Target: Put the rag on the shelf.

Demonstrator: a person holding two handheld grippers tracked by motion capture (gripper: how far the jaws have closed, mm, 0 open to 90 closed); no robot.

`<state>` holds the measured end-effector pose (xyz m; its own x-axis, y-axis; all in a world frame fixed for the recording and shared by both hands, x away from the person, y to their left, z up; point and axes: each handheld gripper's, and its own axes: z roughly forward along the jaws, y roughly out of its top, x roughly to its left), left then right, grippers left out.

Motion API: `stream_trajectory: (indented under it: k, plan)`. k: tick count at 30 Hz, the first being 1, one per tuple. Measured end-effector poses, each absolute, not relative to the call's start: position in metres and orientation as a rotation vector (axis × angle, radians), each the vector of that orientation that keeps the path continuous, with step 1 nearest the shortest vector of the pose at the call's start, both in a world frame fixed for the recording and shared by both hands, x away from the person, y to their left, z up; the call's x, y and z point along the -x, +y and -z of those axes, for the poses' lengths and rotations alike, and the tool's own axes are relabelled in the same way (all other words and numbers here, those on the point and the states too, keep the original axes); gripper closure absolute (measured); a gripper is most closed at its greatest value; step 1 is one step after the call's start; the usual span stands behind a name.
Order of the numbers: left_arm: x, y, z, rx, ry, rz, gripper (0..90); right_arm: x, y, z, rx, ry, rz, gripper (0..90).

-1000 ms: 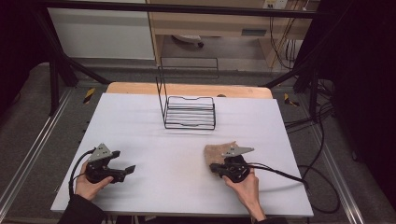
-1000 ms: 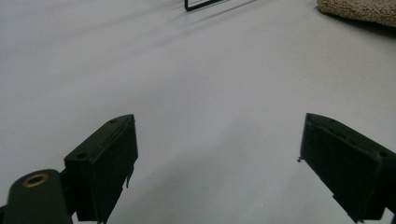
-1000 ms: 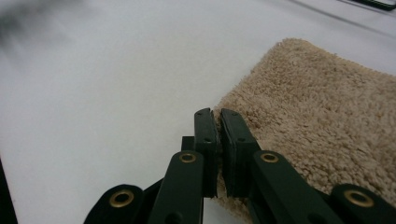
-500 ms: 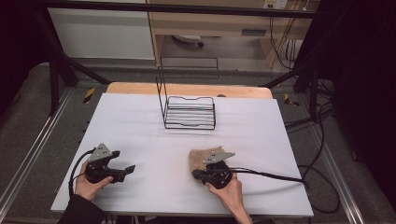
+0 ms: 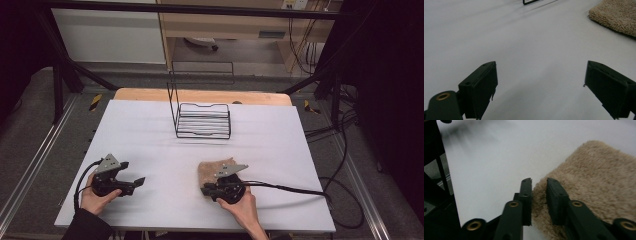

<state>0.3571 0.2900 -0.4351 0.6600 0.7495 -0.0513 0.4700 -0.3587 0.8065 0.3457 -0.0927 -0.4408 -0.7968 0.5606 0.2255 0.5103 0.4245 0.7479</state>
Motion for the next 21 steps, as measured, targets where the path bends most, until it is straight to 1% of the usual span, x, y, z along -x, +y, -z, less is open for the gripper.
stream_trajectory:
  k: [3,4,5,6,8,9,10,11,17,20,21]
  plan:
    - [-0.357,0.29,0.435,-2.023,0.947,-0.413,10.8,-0.347,-0.101,0.433,-0.975,2.552,-1.345,60.5]
    - [-0.357,0.29,0.435,-2.023,0.947,-0.413,10.7,-0.347,-0.101,0.433,-0.975,2.552,-1.345,60.5]
    - [-0.357,0.289,0.435,-2.026,0.948,-0.411,10.5,-0.35,-0.112,0.429,-1.006,2.512,-1.37,53.6]
    - [-0.357,0.289,0.435,-2.027,0.948,-0.41,10.4,-0.352,-0.119,0.427,-1.024,2.487,-1.377,51.7]
    - [-0.357,0.288,0.436,-2.027,0.948,-0.406,10.1,-0.355,-0.133,0.425,-1.058,2.451,-1.38,45.0]
    - [-0.357,0.288,0.436,-2.027,0.948,-0.406,9.9,-0.355,-0.133,0.425,-1.058,2.451,-1.38,45.0]
    - [-0.358,0.287,0.436,-2.029,0.947,-0.406,9.5,-0.358,-0.145,0.425,-1.067,2.43,-1.364,39.7]
    - [-0.358,0.286,0.436,-2.033,0.946,-0.405,9.1,-0.359,-0.15,0.425,-1.08,2.422,-1.353,36.6]
    - [-0.358,0.28,0.437,-2.042,0.942,-0.391,7.1,-0.365,-0.173,0.432,-1.135,2.417,-1.309,24.9]
    - [-0.359,0.275,0.437,-2.05,0.939,-0.389,6.6,-0.368,-0.178,0.434,-1.145,2.422,-1.298,22.4]
    - [-0.359,0.272,0.437,-2.053,0.937,-0.389,6.6,-0.369,-0.182,0.435,-1.151,2.428,-1.285,19.9]
